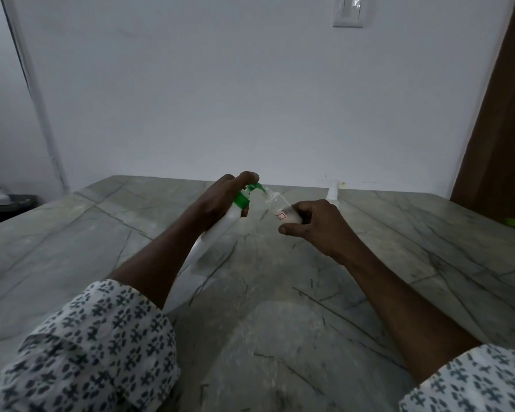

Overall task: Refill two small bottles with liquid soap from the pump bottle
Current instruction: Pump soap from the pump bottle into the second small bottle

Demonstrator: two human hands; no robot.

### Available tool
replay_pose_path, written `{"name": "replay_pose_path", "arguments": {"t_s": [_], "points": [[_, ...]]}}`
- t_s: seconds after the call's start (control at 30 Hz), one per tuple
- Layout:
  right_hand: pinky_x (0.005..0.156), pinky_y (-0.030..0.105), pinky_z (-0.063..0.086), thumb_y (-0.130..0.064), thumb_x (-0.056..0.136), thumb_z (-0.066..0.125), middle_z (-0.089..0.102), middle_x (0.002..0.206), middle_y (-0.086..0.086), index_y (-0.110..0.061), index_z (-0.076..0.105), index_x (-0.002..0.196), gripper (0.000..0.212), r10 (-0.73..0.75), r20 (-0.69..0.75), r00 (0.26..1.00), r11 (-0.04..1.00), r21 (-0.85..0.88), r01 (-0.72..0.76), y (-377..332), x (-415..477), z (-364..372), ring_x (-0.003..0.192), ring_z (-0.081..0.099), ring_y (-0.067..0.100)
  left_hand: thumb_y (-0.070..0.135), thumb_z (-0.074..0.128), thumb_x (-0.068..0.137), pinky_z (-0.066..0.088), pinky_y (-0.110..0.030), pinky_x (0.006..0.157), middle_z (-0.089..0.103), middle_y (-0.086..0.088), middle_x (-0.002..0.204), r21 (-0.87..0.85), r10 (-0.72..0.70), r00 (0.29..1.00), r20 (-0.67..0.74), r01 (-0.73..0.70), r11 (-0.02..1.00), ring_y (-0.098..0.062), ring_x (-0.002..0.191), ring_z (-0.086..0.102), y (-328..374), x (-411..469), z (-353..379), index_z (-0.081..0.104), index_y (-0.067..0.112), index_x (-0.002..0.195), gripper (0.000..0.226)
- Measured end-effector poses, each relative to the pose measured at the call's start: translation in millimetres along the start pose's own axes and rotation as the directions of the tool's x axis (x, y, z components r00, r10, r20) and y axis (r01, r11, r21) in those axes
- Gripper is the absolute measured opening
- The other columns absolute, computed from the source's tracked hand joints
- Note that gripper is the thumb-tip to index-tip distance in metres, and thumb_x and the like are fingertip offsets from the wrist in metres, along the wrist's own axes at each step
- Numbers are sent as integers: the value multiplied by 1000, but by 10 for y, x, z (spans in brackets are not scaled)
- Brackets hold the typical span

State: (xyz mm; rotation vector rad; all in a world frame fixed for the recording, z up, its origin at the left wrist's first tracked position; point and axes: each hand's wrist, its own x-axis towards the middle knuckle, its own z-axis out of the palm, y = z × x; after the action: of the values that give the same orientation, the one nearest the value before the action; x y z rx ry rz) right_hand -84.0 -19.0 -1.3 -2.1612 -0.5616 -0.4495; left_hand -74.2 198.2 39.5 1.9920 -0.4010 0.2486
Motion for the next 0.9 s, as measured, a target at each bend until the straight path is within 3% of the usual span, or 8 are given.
{"name": "replay_pose_path", "arguments": {"t_s": [0.23,0.33,0.47,0.57,0.63,0.73,0.83,0.9], "points": [[81,43,59,-22,74,82,76,89,6,-10,72,105,35,35,37,999,992,117,-39,22,-11,-14,79,73,19,32,42,101,43,-30,62,61,-11,57,-11,-4,1000,-11,3,1000,-15,47,54,24,4,14,62,10,65,47],[85,46,58,-13,76,80,76,94,10,-4,68,106,33,72,109,991,964,246,-97,24,-12,16,79,75,21,46,44,94,46,-31,63,63,-10,60,-12,-6,1000,12,6,1000,-17,50,57,1,13,-3,64,7,71,50],[88,48,57,-12,76,80,76,92,11,-4,70,102,29,59,137,989,955,281,-96,40,-8,60,79,75,24,63,46,83,46,-34,68,63,-12,59,25,-25,1000,4,25,999,-19,52,57,-19,39,-6,66,-2,74,68],[88,48,57,-13,77,79,76,90,12,-4,71,103,29,60,135,989,956,279,-96,44,-8,46,77,75,24,66,48,77,46,-34,69,63,-9,59,15,-27,999,18,26,1000,-19,53,57,-30,48,-2,66,-13,96,84],[87,48,57,-14,77,79,76,88,13,-7,70,102,27,66,134,989,956,275,-101,55,-3,37,75,75,24,61,47,81,45,-34,69,63,-8,59,15,-21,1000,21,21,1000,-18,53,56,-39,52,5,65,-15,103,81],[85,48,58,-14,77,78,76,86,13,-6,69,104,30,56,128,990,956,279,-90,57,-6,39,74,75,25,56,45,84,45,-33,66,63,-11,60,-4,-13,1000,11,13,1000,-20,53,56,-31,48,13,66,-11,91,71],[85,47,58,-14,78,78,76,86,12,-5,69,107,32,50,125,991,957,277,-83,52,-7,48,74,75,25,47,46,92,45,-34,68,63,-12,59,-12,-4,1000,-14,4,1000,-21,53,56,-30,47,11,65,4,72,51],[85,47,58,-15,78,78,76,86,11,-6,70,108,32,47,125,991,959,271,-80,56,-10,62,74,75,24,40,45,97,44,-36,70,63,-12,60,-24,-12,1000,-18,12,1000,-21,53,56,-44,56,-2,64,8,70,46]]}}
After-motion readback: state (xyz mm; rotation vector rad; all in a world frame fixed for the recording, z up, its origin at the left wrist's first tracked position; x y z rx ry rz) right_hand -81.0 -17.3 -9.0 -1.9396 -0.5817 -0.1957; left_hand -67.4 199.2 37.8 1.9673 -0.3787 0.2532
